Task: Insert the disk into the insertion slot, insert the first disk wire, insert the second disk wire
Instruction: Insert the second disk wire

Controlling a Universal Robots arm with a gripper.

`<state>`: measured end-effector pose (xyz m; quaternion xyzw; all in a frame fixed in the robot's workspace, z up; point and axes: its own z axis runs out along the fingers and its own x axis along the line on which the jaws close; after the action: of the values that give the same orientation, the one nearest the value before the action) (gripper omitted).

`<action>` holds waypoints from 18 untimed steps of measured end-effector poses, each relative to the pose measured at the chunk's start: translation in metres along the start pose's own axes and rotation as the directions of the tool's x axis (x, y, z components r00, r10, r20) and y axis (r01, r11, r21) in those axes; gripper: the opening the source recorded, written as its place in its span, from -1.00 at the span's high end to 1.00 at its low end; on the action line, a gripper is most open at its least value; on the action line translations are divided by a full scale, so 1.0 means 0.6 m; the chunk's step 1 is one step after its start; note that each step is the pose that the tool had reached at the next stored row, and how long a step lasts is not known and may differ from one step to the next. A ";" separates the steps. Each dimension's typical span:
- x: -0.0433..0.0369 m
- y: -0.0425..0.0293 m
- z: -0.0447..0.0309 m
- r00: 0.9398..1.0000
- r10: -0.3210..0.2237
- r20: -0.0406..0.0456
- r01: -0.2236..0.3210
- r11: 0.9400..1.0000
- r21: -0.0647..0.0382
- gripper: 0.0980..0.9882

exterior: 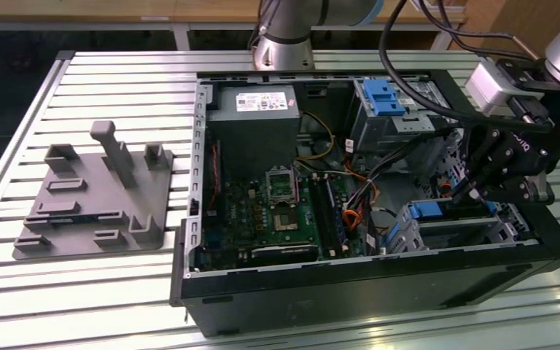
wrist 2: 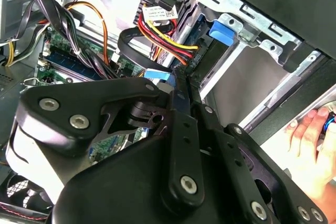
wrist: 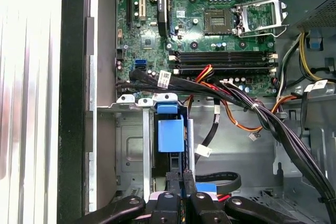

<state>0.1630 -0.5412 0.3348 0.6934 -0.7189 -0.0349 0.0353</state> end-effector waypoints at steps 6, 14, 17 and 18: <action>0.000 0.006 0.001 1.000 -0.008 -0.003 0.008 1.000 0.000 0.89; 0.000 0.008 -0.006 1.000 -0.016 -0.004 0.016 1.000 0.000 0.89; 0.000 0.008 -0.007 0.999 -0.046 -0.006 0.046 0.999 0.000 0.89; 0.000 0.008 -0.007 0.998 -0.056 -0.007 0.056 0.998 0.000 0.89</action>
<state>0.1584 -0.5407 0.3393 0.7133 -0.6991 -0.0334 0.0368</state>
